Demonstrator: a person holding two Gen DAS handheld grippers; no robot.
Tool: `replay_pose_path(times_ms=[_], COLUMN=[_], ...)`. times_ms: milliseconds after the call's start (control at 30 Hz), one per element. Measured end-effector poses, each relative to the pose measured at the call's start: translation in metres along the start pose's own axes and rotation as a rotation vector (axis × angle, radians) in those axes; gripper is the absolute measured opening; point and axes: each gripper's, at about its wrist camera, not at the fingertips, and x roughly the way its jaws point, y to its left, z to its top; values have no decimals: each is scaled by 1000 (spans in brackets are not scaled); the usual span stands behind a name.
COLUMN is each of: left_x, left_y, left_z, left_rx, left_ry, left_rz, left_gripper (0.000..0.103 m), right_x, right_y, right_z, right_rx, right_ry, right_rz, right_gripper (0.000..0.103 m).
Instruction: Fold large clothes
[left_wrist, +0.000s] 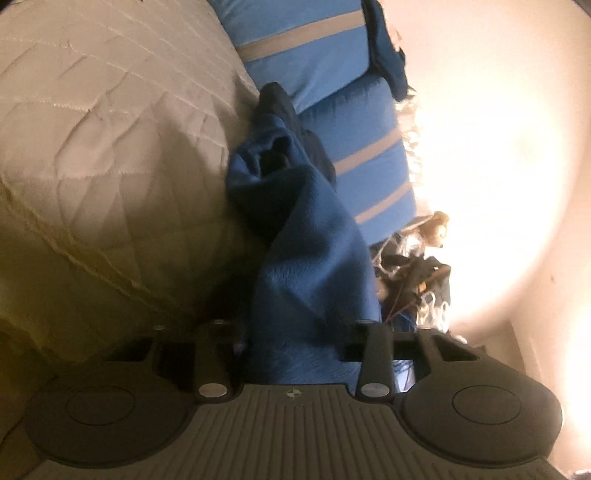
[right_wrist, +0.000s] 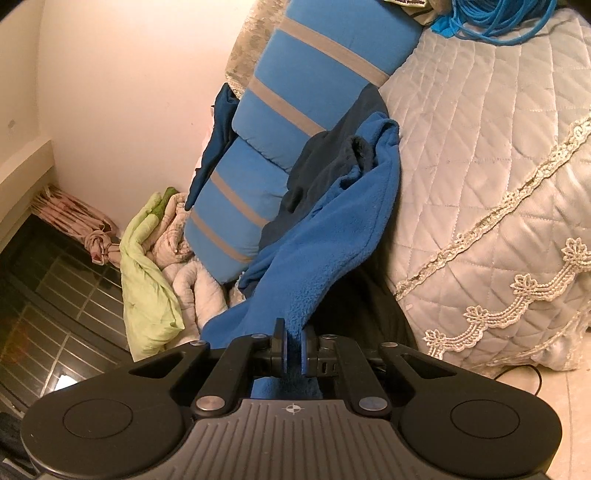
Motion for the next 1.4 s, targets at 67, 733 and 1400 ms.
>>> replay_pose_path(times_ms=[67,733,1400], left_x=[-8,-50,-42], left_y=[-8,-130,-154], left_z=[-7,-4,22], left_rx=[16,152,224], left_ry=[-17,-314,-379], left_rz=[12,-20,58], left_gripper=[17,14,14], right_x=[-2,-28,-16], right_y=[4,86,102], right_z=[1,61,87], right_rx=[-6,-102,-127], right_ry=[-7,-240,-312], right_rz=[0,54,77], right_gripper=[8,8,8])
